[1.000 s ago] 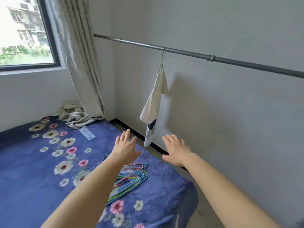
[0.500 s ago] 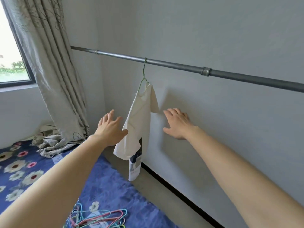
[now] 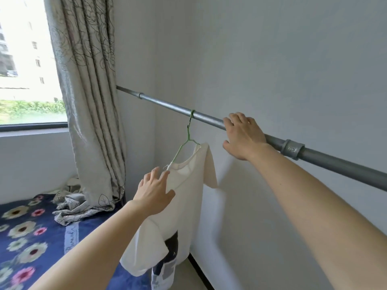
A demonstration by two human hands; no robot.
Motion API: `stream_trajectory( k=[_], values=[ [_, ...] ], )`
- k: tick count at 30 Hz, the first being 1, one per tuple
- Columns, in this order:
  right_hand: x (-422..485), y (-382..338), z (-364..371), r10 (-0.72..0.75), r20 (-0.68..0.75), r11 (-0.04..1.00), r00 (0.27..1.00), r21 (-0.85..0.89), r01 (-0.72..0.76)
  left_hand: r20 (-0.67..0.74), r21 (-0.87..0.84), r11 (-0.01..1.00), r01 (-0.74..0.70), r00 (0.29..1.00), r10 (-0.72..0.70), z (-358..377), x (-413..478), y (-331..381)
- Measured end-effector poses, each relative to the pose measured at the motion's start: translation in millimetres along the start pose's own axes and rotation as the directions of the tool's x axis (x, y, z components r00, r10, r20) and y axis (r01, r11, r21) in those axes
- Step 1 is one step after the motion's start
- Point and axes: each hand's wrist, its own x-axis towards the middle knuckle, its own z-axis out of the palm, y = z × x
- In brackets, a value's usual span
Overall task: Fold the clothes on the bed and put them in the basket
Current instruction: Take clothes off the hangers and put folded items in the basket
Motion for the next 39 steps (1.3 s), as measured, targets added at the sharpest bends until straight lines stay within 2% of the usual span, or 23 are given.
stream_trajectory(
  k=[5, 8, 10, 19, 24, 28, 31, 33, 35, 37, 39],
  values=[
    [37.0, -9.9, 4.8, 0.11, 0.096, 0.988, 0.989, 0.096, -0.12, -0.015, -0.117, 0.982, 0.151, 0.988, -0.153, 2.4, 30.8, -5.2],
    [43.5, -18.0, 17.7, 0.219, -0.041, 0.976, 0.975, -0.008, -0.22, -0.018, -0.206, 0.949, 0.24, 0.968, -0.249, 9.6, 47.1, -3.6],
    [44.5, -21.0, 24.7, 0.225, -0.077, 0.971, 0.971, -0.058, -0.23, -0.049, -0.278, 0.921, 0.272, 0.954, -0.296, 15.2, 55.8, -1.8],
    [46.3, -21.9, 26.4, 0.257, -0.087, 0.963, 0.963, -0.065, -0.263, -0.29, -0.42, 0.892, 0.166, 0.907, -0.305, 13.2, 62.9, 10.4],
    [45.1, -21.7, 27.7, 0.276, -0.094, 0.953, 0.957, -0.104, -0.285, -0.326, -0.442, 0.893, 0.081, 0.913, -0.244, -23.3, 55.5, 11.5],
    [38.4, -24.0, 32.1, 0.272, -0.1, 0.939, 0.957, -0.188, -0.287, -0.316, -0.586, 0.81, 0.03, 0.912, -0.262, -39.4, 18.8, -0.6],
    [31.6, -24.0, 31.3, 0.233, -0.076, 0.948, 0.969, -0.206, -0.244, -0.336, -0.633, 0.774, -0.016, 0.907, -0.255, -57.5, -15.6, -14.3],
    [28.2, -29.8, 28.7, 0.237, -0.077, 0.961, 0.968, -0.13, -0.245, -0.355, -0.632, 0.773, -0.053, 0.906, -0.228, -73.1, -44.1, -29.5],
    [23.8, -40.6, 21.8, 0.233, -0.069, 0.963, 0.97, 0.153, -0.221, -0.372, -0.621, 0.782, -0.061, 0.9, -0.226, -85.8, -69.7, -45.4],
    [13.7, -69.2, 4.2, 0.149, -0.082, 0.832, 0.985, 0.549, -0.08, -0.389, -0.621, 0.781, -0.061, 0.889, -0.24, -95.4, -91.9, -64.5],
    [-0.7, -113.8, -23.4, -0.002, -0.115, 0.629, 0.993, 0.772, 0.09, -0.393, -0.605, 0.794, -0.057, 0.889, -0.236, -103.4, -113.5, -82.2]
  ],
)
